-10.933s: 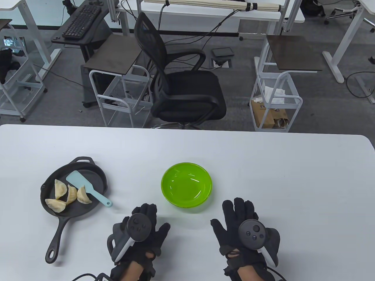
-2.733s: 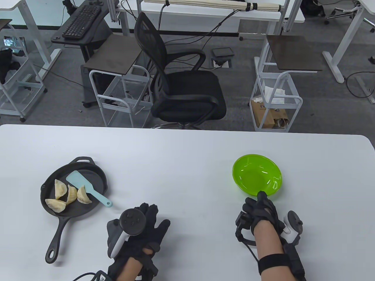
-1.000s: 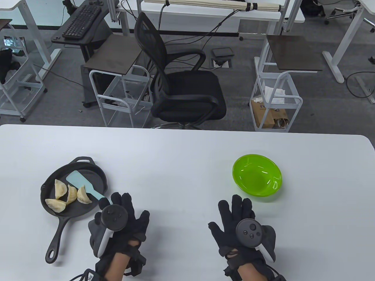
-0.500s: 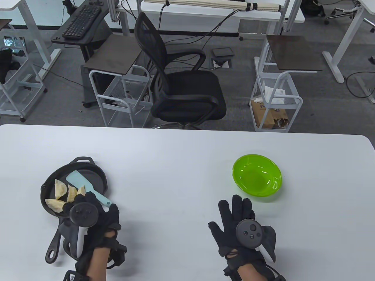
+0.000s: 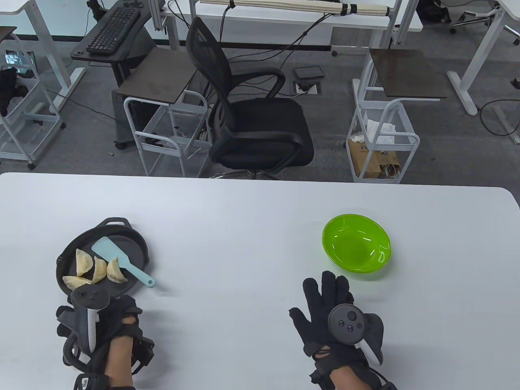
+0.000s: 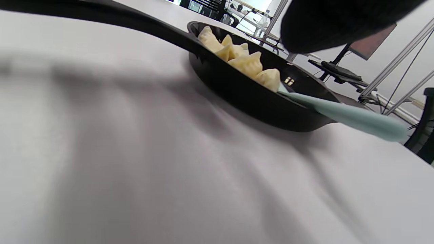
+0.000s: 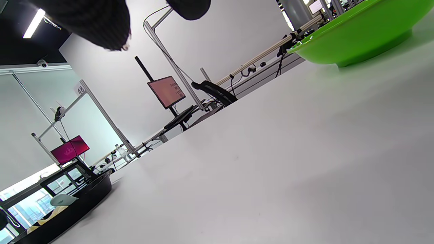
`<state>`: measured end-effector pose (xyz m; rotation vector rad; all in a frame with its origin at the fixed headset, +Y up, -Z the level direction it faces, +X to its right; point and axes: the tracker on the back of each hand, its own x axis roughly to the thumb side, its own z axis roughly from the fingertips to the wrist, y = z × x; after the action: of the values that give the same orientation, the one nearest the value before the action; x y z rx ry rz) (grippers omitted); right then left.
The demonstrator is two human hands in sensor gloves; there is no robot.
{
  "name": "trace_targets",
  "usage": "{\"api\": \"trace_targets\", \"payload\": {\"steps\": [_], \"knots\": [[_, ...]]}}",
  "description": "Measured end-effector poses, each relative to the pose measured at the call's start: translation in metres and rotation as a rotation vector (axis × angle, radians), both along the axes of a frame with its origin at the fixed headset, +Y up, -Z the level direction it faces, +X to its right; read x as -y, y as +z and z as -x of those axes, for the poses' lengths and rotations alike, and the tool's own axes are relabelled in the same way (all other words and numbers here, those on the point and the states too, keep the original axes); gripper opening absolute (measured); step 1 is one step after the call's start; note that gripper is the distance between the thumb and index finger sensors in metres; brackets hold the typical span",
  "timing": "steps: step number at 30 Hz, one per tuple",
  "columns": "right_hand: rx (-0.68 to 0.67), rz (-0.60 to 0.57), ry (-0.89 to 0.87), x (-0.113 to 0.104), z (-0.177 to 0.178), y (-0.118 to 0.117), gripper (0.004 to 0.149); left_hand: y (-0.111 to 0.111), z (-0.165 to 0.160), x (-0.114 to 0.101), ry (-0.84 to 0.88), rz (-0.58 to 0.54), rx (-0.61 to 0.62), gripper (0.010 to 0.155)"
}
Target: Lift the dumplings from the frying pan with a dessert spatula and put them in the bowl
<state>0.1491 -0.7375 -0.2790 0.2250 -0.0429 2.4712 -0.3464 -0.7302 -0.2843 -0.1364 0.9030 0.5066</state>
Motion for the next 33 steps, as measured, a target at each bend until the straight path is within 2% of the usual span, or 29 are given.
{"api": "trace_targets", "payload": {"steps": [11,19,28,33], "knots": [[-0.011,0.024,-0.017,0.001,0.0,0.0,0.074,-0.001,0.015,0.025,0.046,0.191,-0.045,0.096],[-0.018,0.037,-0.022,0.0,0.001,0.001,0.073,0.002,0.022,0.024,0.013,0.213,-0.067,0.096],[-0.035,0.064,-0.024,0.002,0.003,0.0,0.073,0.003,0.03,0.028,0.055,0.226,-0.076,0.067],[-0.038,0.069,-0.028,0.003,0.003,0.0,0.073,0.003,0.029,0.027,0.045,0.225,-0.067,0.064]]}}
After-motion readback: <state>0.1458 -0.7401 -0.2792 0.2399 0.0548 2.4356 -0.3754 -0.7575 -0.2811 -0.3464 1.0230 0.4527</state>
